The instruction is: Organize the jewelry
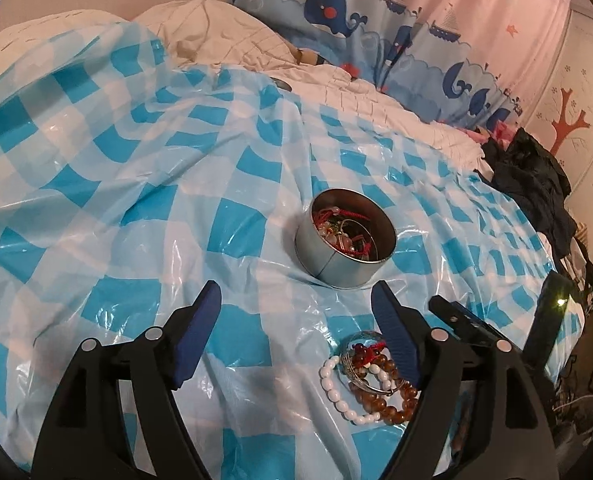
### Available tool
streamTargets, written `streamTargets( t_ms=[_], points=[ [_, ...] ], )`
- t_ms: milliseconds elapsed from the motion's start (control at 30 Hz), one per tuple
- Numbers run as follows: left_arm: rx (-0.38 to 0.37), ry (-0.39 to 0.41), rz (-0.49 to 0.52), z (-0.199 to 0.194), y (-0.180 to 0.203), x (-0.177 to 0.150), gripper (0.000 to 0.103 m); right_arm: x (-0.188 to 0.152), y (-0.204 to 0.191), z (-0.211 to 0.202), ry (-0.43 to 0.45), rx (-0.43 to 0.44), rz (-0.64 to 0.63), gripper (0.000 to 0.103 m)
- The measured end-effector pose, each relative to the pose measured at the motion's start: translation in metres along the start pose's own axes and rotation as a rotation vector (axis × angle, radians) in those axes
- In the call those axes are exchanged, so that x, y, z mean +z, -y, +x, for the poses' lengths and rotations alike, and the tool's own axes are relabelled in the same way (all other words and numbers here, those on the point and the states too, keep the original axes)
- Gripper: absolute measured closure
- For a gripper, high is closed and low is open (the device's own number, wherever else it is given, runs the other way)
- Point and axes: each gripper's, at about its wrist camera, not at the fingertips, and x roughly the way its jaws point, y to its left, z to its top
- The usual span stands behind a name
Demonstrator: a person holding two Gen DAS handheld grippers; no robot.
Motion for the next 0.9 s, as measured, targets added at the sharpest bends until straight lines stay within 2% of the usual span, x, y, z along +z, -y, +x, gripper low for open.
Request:
streamTargets(
  t_ms=[133, 533, 900],
  points=[
    [-0.015, -0.002, 0.003, -0.003, 0.002, 0.000, 0.028, -0.003, -0.006, -0.005, 0.030, -0.004, -0.042, 0.027],
    [-0.019, 0.040, 0.071, -0.023, 0.022, 0.000, 0.016, -0.005, -0.005, 0.000, 0.006, -0.001, -0.039, 0.025],
    [0.018, -0.005, 0.071, -0.007, 0.021, -0.002, 0.015, -0.006, -0.008, 0.001, -0.002, 0.007, -0.051, 0.020]
  ],
)
